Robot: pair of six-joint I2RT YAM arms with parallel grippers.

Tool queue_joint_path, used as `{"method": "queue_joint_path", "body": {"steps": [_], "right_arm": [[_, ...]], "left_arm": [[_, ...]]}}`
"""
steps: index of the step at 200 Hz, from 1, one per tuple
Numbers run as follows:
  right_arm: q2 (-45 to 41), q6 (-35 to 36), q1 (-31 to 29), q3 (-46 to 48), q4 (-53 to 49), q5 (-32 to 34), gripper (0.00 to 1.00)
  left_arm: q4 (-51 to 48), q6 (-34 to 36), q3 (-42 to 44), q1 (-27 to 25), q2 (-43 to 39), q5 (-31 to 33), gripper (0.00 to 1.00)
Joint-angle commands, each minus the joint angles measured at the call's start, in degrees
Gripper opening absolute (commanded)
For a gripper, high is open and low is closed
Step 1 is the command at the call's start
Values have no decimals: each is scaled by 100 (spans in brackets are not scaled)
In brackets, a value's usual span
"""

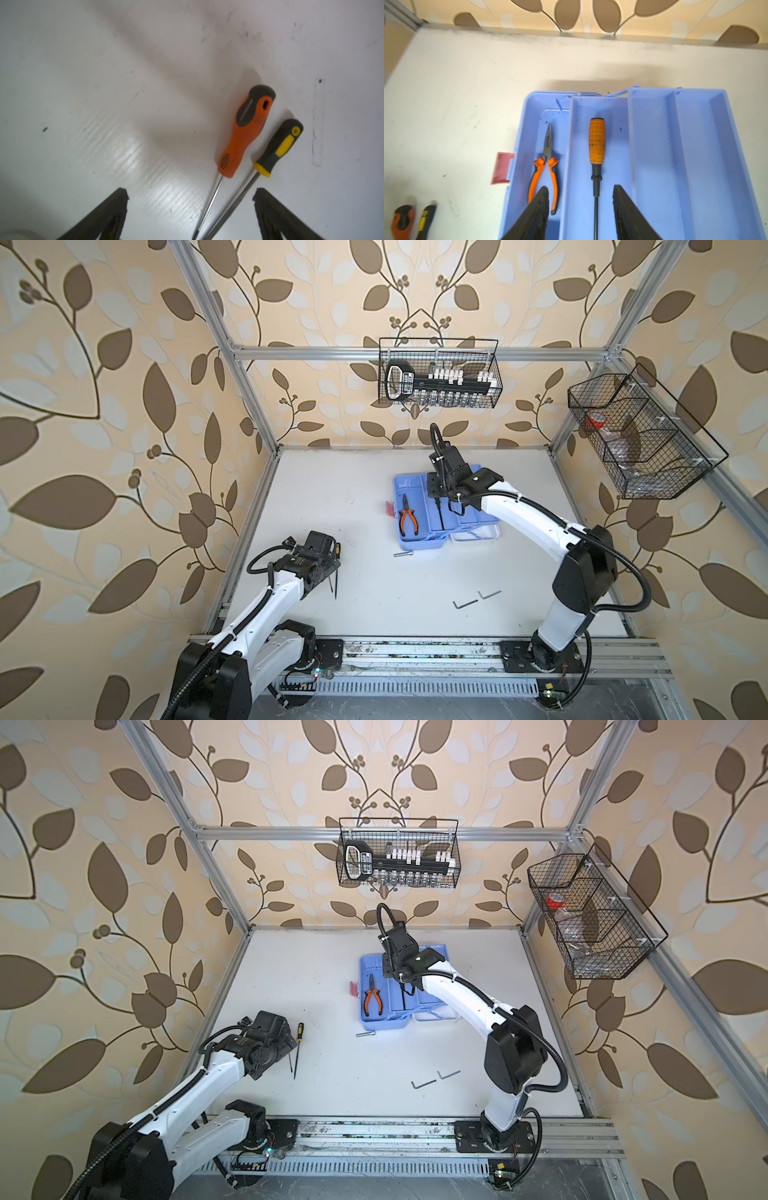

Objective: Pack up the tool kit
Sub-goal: 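Lower the screwdriver into the upper tray and open the right gripper, then grasp the orange-black screwdriver with the left gripper while the right gripper hovers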

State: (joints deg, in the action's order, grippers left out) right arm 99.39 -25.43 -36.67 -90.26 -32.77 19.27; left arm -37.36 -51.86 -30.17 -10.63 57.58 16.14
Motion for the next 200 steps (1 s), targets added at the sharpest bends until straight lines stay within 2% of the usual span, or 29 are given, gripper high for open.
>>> {"method": "queue_joint_path", "body": {"steps": [1,31,68,93,127,148,200], "right_arm": [[-220,69,-270,298,162,85,51],[-402,-77,-485,803,523,-247,51],[-542,-76,-605,1277,803,-412,51],[-566,-29,-557,1453,860,-512,51],[-618,-9,-513,1710,1020,-640,50],[-632,-15,-487,1835,1080,-738,51],[-740,3,-476,2134,1232,-1011,50]], "left_arm": [[-254,156,-298,395,338,370,94],[494,365,-223,1048,979,-434,84],[1175,576,-252,1135,1420,-1266,72],[1110,427,-195,1134,1180,-1169,71],[1028,252,-32,1134,323,-1073,70],[1286,278,74,1134,-30,-1165,73],[1823,557,-16,1133,699,-1377,73]]}}
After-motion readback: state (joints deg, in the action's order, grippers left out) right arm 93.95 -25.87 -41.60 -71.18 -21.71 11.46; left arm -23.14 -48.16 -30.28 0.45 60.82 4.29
